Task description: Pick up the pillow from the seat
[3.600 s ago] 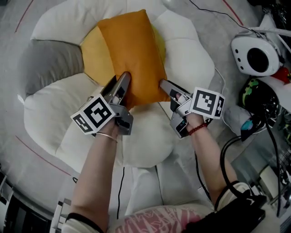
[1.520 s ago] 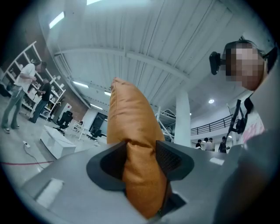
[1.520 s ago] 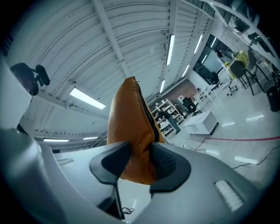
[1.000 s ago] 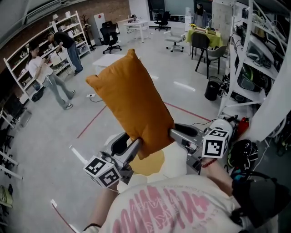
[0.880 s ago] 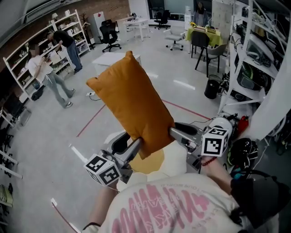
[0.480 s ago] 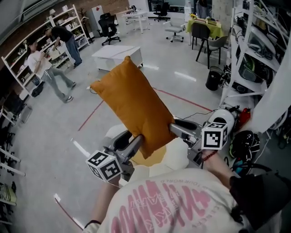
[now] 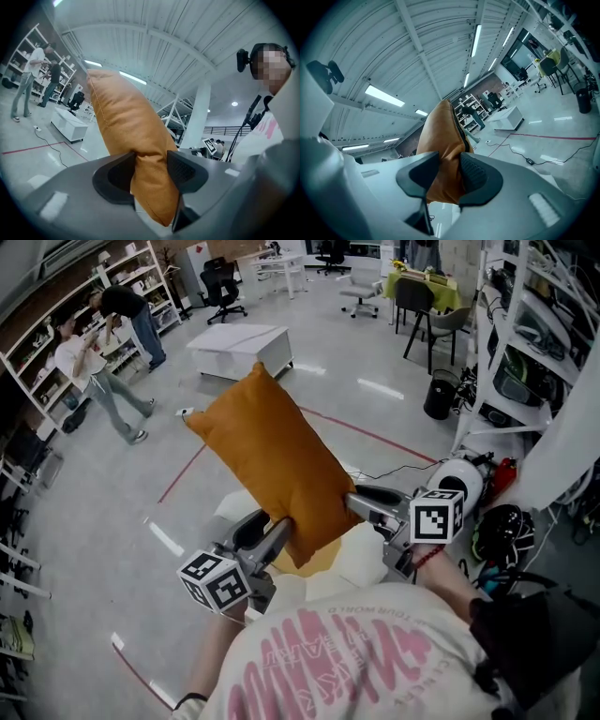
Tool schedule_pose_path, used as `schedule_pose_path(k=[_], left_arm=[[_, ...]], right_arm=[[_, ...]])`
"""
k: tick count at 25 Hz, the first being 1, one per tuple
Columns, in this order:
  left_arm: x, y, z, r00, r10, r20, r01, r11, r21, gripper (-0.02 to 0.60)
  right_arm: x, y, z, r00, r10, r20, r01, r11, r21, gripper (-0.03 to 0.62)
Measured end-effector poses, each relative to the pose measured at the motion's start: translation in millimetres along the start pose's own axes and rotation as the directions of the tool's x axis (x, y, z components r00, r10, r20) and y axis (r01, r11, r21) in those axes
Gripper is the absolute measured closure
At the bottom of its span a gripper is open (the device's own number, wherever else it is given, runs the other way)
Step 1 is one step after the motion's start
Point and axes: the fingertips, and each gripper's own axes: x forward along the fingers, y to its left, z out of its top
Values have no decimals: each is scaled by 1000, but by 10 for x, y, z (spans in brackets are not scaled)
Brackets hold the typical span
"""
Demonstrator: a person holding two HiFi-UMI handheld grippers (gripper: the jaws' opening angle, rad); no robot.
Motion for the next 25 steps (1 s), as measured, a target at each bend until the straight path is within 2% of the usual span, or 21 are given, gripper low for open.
schedule_pose_path(k=[25], left_arm=[[260, 164, -114, 999, -3, -43, 2, 1000, -23, 357]], right_arm=[[13, -287, 46, 999, -36, -14, 36, 999, 10, 453]])
